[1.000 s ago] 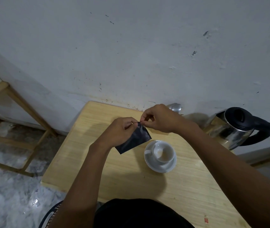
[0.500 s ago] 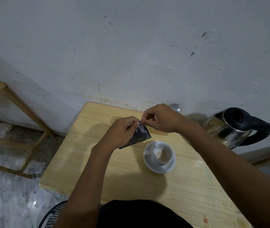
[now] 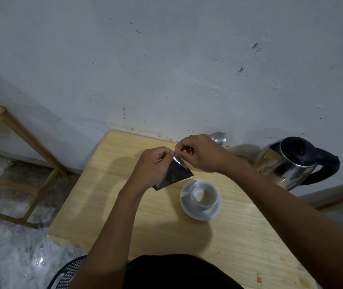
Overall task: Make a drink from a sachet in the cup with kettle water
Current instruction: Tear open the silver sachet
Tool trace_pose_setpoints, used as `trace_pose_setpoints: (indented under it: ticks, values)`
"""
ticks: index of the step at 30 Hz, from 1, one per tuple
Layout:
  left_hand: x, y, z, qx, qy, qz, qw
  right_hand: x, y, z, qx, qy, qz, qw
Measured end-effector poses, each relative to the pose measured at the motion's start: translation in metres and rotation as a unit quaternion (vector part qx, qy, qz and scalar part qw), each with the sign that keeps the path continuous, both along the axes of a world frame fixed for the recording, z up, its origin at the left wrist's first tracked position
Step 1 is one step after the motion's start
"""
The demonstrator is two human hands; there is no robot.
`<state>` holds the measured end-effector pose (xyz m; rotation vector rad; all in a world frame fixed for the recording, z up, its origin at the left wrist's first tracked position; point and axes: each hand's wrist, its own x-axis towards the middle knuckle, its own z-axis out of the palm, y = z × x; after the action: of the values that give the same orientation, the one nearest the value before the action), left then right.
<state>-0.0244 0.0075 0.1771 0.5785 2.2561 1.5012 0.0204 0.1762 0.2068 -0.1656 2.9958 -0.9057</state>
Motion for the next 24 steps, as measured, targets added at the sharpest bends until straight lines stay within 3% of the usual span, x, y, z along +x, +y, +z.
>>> trace_pose_setpoints:
  ticks: [6, 11, 13, 18, 21, 24]
  values:
    - [0.005, -0.001, 0.005, 0.064, -0.074, 0.032, 0.995, 0.005, -0.006, -0.010, 0.012, 0.106, 0.023, 0.994]
    - [0.006, 0.000, 0.007, 0.075, -0.120, 0.029, 0.989, 0.009, -0.005, -0.019, 0.103, 0.202, 0.053, 0.972]
    - [0.005, -0.002, 0.007, 0.048, -0.093, 0.009, 0.994, 0.010, -0.003, -0.018, 0.082, 0.180, 0.045, 0.979]
    - [0.002, -0.005, 0.005, 0.004, -0.042, -0.033, 0.999, 0.007, 0.008, -0.004, -0.050, 0.010, -0.003, 0.999]
    - [0.003, -0.005, 0.007, -0.008, 0.004, -0.041, 0.999, 0.004, 0.011, -0.001, -0.108, -0.025, -0.006, 0.994]
    - [0.005, -0.004, 0.008, -0.013, 0.028, -0.040, 0.999, 0.005, 0.013, -0.003, -0.101, -0.027, -0.010, 0.994]
